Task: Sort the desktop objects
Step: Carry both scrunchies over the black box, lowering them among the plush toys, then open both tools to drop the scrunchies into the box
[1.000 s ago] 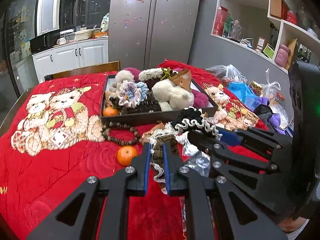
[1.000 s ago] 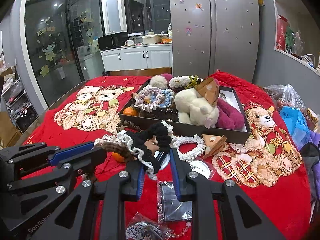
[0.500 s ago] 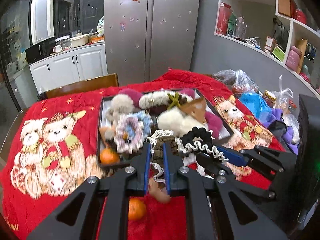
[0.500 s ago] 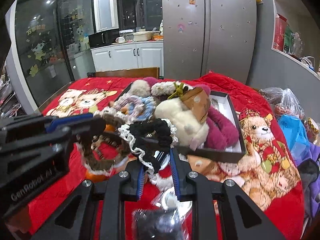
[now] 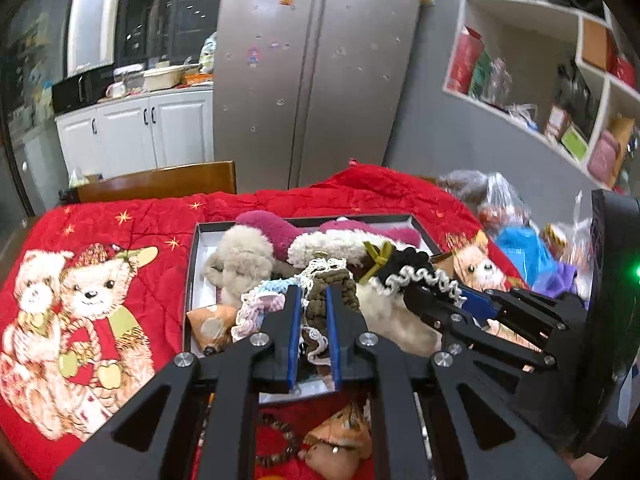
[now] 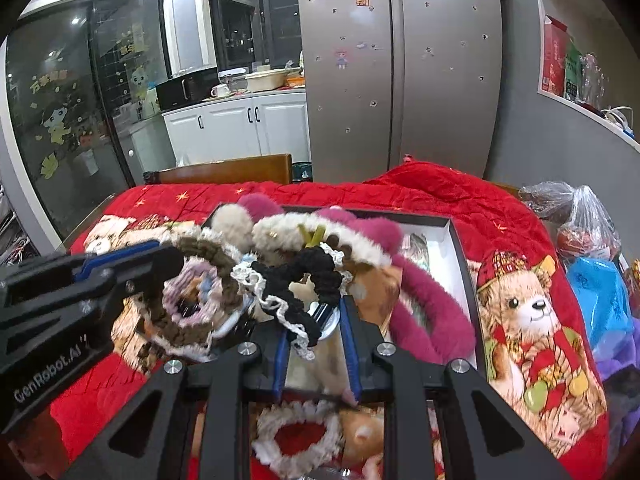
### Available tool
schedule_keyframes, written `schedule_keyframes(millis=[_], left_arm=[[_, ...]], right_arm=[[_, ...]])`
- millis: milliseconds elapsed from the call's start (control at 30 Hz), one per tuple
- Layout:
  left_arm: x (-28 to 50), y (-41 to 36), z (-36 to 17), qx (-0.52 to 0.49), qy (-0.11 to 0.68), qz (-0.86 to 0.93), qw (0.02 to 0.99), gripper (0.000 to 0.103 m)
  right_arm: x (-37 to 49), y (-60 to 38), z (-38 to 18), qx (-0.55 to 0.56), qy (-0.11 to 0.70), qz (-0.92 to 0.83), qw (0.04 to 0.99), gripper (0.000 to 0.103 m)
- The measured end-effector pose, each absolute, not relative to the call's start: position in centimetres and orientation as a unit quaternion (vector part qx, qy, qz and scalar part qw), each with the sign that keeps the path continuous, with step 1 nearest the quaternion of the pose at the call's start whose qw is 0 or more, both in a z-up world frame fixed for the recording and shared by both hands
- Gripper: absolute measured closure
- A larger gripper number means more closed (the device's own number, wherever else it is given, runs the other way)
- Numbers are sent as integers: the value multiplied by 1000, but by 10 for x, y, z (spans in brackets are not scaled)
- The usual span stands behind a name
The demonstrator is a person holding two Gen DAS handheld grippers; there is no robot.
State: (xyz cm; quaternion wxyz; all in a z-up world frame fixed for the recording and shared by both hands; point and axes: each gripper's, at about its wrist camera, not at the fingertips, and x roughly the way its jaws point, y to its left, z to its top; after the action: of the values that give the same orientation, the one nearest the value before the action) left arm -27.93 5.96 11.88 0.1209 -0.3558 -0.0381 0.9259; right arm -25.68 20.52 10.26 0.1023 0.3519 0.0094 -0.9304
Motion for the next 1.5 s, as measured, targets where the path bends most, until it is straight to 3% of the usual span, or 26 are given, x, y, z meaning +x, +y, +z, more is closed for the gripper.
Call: schedule_keyframes(millis=[1200, 1267, 1300, 1367, 1433, 1500], left_arm=[[-297, 61, 98, -365, 20, 925, 103, 88], [-297, 61, 98, -365, 20, 926, 98, 83], [-297, 60, 98, -365, 18, 926, 97, 73], [-297, 56, 100, -358, 13, 929, 95, 57], [-295, 54, 104, -348, 12, 933, 93, 40], [-293, 53, 108, -342, 13, 935, 91, 29]], right_arm=[[-283, 224, 94, 355, -9, -932, 76, 79], [-284, 224, 93, 356, -8, -931, 76, 77], [-284, 223, 93, 354, -11, -932, 77, 74], [-284, 224, 94, 353, -13, -932, 78, 54], [-283, 226, 97, 345, -16, -936, 74, 46], [-282, 229, 102, 338, -17, -938, 73, 42]])
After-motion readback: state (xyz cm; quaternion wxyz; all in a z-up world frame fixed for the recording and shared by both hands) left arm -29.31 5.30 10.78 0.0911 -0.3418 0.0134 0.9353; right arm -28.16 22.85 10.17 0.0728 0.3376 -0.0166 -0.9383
